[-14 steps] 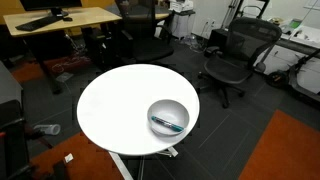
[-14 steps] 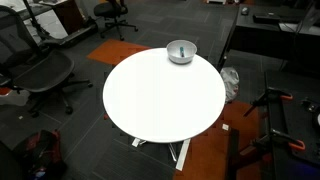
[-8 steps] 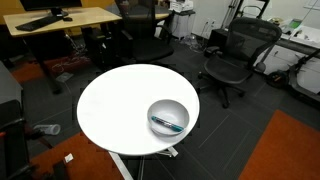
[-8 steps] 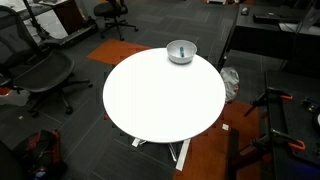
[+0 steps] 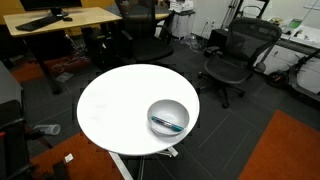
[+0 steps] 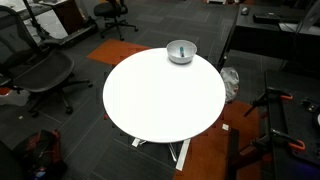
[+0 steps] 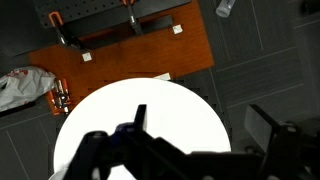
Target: Take the marker out of the grey bowl
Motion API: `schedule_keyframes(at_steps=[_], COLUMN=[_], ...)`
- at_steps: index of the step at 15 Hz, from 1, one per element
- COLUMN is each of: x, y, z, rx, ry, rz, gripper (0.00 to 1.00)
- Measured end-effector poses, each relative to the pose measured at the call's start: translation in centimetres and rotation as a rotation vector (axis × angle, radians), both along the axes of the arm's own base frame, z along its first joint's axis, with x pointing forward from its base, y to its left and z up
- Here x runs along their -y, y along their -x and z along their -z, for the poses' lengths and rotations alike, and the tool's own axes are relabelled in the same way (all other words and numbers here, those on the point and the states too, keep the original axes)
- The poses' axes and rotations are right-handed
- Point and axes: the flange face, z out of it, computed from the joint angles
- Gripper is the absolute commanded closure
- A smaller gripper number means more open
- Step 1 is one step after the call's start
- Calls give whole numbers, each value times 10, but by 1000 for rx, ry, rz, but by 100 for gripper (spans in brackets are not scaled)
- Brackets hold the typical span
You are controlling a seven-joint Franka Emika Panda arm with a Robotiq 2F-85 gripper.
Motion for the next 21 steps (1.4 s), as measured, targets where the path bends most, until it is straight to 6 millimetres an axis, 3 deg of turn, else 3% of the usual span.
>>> schedule_keyframes(at_steps=[6, 10, 21], x=[73, 124, 221], y=[-41, -69, -123], z=[7, 22, 107], rx=[125, 214, 276], ry=[23, 90, 193], rz=[146, 255, 590], gripper=[0, 0, 0])
